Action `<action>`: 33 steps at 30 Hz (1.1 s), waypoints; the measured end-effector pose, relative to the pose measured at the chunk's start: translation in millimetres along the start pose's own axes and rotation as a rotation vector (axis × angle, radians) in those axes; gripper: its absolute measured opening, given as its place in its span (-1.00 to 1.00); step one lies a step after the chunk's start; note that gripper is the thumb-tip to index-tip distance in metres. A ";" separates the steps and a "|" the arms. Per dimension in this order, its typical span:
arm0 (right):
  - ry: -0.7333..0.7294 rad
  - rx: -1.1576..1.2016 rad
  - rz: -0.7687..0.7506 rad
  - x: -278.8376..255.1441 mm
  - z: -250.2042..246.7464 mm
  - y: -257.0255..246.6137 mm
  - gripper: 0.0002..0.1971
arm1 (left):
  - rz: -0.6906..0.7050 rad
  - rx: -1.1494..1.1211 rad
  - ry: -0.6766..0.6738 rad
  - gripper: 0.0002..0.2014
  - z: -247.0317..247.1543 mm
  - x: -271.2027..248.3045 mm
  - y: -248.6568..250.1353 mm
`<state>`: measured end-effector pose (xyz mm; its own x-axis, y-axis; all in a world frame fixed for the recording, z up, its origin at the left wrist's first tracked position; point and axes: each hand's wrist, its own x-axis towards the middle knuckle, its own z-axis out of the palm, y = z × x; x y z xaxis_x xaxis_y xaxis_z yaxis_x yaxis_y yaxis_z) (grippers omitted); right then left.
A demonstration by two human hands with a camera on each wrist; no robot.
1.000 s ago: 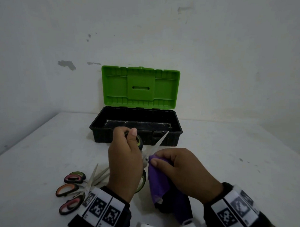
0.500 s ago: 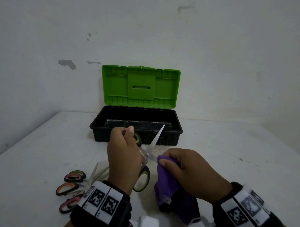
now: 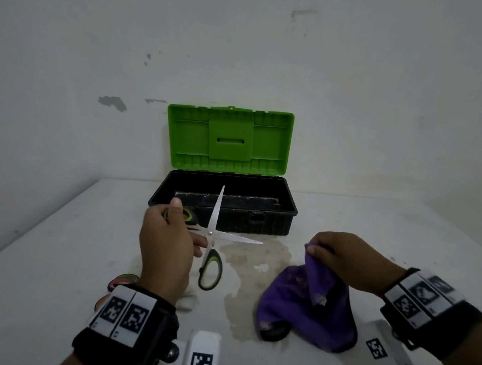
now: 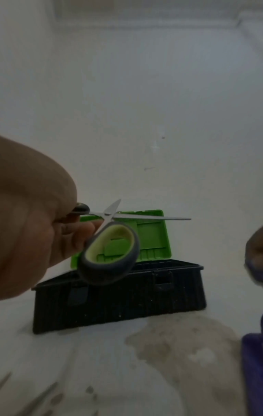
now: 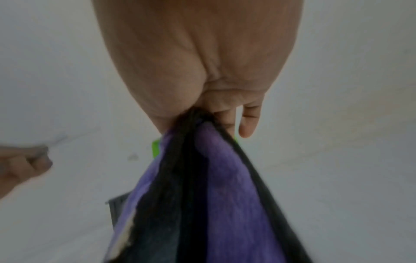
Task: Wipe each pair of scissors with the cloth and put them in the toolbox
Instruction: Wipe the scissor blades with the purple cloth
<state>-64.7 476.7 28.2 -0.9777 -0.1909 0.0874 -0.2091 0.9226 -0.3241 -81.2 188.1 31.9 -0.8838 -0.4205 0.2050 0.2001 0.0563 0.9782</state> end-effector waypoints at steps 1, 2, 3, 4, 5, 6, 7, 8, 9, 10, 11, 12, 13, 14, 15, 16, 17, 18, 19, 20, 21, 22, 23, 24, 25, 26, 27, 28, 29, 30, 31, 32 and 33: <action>-0.058 -0.073 0.003 4.5 4.4 3.1 -0.83 | -0.039 -0.030 -0.008 -0.65 1.7 1.0 -2.4; -0.111 -0.135 0.011 8.4 8.8 4.1 -0.79 | -0.077 -0.055 -0.021 -0.64 3.9 1.6 -4.5; -0.160 -0.180 0.032 12.0 12.2 3.6 -0.74 | -0.112 -0.076 -0.037 -0.63 6.2 2.5 -6.9; -0.195 -0.228 0.060 14.8 13.7 1.5 -0.71 | -0.145 -0.097 -0.049 -0.61 8.2 3.2 -8.6; -0.202 -0.277 0.081 17.2 13.8 -0.9 -0.68 | -0.172 -0.117 -0.056 -0.59 9.6 4.3 -10.1; -0.181 -0.318 0.099 19.1 12.3 -4.2 -0.67 | -0.194 -0.136 -0.057 -0.57 10.7 5.7 -10.7; -0.126 -0.325 0.107 20.5 9.4 -8.0 -0.66 | -0.213 -0.155 -0.056 -0.57 11.5 7.3 -10.1; -0.061 -0.295 0.116 21.1 6.0 -14.1 -0.66 | -0.228 -0.174 -0.053 -0.56 12.0 8.8 -8.7; 0.013 -0.242 0.109 20.4 2.5 -22.5 -0.68 | -0.240 -0.193 -0.051 -0.57 12.9 10.0 -7.1; 0.077 -0.184 0.093 19.0 -0.8 -34.0 -0.70 | -0.249 -0.215 -0.051 -0.57 14.4 11.2 -5.6; 0.115 -0.122 0.069 17.7 -2.1 -46.4 -0.70 | -0.258 -0.238 -0.051 -0.57 16.3 11.4 -4.1; 0.126 -0.052 0.049 16.0 -1.8 -59.8 -0.62 | -0.266 -0.262 -0.052 -0.58 18.8 11.5 -2.8; 0.116 0.037 0.036 14.3 0.1 -73.8 -0.52 | -0.271 -0.284 -0.054 -0.58 21.3 11.0 -1.2; 0.091 0.162 0.043 12.6 3.1 -87.9 -0.45 | -0.277 -0.300 -0.057 -0.59 23.7 9.8 0.6; 0.054 0.311 0.070 11.0 6.5 -100.3 -0.43 | -0.284 -0.314 -0.060 -0.60 25.6 8.3 2.5; 0.014 0.461 0.095 9.7 11.3 -110.6 -0.48 | -0.295 -0.329 -0.069 -0.62 26.8 5.9 4.4; -0.005 0.587 0.100 8.9 16.4 -119.0 -0.55 | -0.309 -0.348 -0.081 -0.64 26.6 3.1 6.6; 0.005 0.677 0.088 9.5 21.9 -123.2 -0.62 | -0.326 -0.371 -0.096 -0.67 25.5 -0.2 9.1; 0.032 0.751 0.073 10.3 25.4 -126.1 -0.68 | -0.336 -0.389 -0.119 -0.69 23.3 -3.5 11.7; 0.064 0.822 0.063 11.6 28.0 -126.6 -0.71 | -0.326 -0.389 -0.150 -0.71 19.9 -5.5 13.1; 0.093 0.892 0.067 12.1 28.8 -126.6 -0.73 | -0.300 -0.363 -0.185 -0.73 15.0 -6.9 13.9; 0.116 0.958 0.076 12.3 28.5 -126.1 -0.75 | -0.266 -0.316 -0.216 -0.76 8.6 -7.1 13.5; 0.132 1.008 0.090 12.1 27.2 -125.5 -0.75 | -0.226 -0.255 -0.237 -0.78 1.0 -5.7 11.9; 0.148 1.032 0.099 12.1 26.0 -124.3 -0.75 | -0.182 -0.185 -0.255 -0.81 -7.3 -3.6 10.3; 0.157 1.026 0.102 11.3 24.5 -123.8 -0.72 | -0.137 -0.108 -0.278 -0.82 -16.4 -1.0 8.2; 0.166 1.003 0.100 11.1 24.0 -122.9 -0.70 | -0.098 -0.036 -0.317 -0.81 -25.2 1.7 6.4; 0.174 0.978 0.099 10.8 23.4 -122.4 -0.69 | -0.075 0.015 -0.371 -0.83 -33.1 4.1 5.8; 0.182 0.961 0.099 10.7 23.5 -122.3 -0.71 | -0.073 0.046 -0.435 -0.86 -39.9 5.5 6.9; 0.190 0.951 0.102 10.5 24.2 -122.8 -0.73 | -0.080 0.072 -0.506 -0.88 -45.8 6.0 9.0; 0.200 0.946 0.100 10.5 26.1 -123.5 -0.75 | -0.081 0.109 -0.573 -0.87 -50.3 6.0 11.2; 0.211 0.943 0.096 10.3 28.4 -125.2 -0.77 | -0.073 0.153 -0.631 -0.85 -53.2 5.1 13.6; 0.228 0.945 0.094 10.5 31.0 -127.7 -0.79 | -0.058 0.194 -0.673 -0.85 -54.5 3.5 15.4; 0.252 0.956 0.093 10.8 33.2 -131.0 -0.82 | -0.040 0.222 -0.696 -0.85 -54.0 1.8 16.3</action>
<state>-48.4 342.7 40.3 -0.9815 0.0477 0.1852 -0.1677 0.2513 -0.9533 -56.6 139.4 46.4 -0.9674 0.2428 0.0714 0.1372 0.2663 0.9541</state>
